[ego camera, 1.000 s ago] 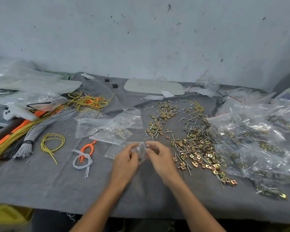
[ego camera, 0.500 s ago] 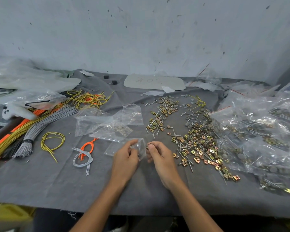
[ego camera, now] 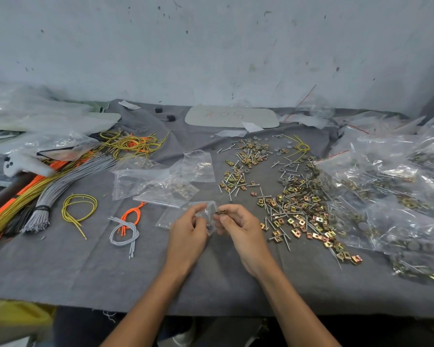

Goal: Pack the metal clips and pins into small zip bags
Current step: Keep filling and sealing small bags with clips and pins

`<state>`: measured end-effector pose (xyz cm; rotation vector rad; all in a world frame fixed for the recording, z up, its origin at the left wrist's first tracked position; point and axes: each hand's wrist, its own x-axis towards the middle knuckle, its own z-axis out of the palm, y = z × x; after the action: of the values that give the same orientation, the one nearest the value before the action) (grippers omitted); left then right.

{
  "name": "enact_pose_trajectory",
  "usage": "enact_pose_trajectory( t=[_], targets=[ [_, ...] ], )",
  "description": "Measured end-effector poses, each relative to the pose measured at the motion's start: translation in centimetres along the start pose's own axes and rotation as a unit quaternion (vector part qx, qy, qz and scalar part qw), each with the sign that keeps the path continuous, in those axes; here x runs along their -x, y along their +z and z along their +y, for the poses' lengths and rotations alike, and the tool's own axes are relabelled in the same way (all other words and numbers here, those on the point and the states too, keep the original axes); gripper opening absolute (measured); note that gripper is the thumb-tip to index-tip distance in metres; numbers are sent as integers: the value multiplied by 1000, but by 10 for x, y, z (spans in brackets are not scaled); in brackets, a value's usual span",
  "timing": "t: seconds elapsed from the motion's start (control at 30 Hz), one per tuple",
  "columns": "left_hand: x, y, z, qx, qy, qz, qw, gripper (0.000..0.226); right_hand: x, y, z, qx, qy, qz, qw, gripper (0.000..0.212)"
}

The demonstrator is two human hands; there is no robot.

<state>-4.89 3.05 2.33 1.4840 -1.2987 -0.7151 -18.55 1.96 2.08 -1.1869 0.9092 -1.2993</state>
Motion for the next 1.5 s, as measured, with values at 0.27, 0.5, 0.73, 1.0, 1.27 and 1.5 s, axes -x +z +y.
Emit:
enact_pose_trajectory(
  t=[0.27,0.5,0.73,1.0,1.27,1.5],
  targets=[
    [-1,1,-2,-4,4,7,1000,47,-1,-1,0,4,5,-3,1000,16],
    [0,1,-1,-2,8,7,1000,48,0,0,0,18,1,5,1000,16],
    [0,1,-1,-17,11,0,1000,49,1,1,0,178,-35,18,983,30],
    [0,1,-2,-18,14,3,1000,48,8,3,-9,241,-46,45,968,22],
    [-1,4,-5,-49,29,15,998,40,3,-80,-34,624,-45,57,778,22],
    [2,3,-2,-41,30,12,999,38,2,-75,-31,642,-20,18,766,13]
  ],
)
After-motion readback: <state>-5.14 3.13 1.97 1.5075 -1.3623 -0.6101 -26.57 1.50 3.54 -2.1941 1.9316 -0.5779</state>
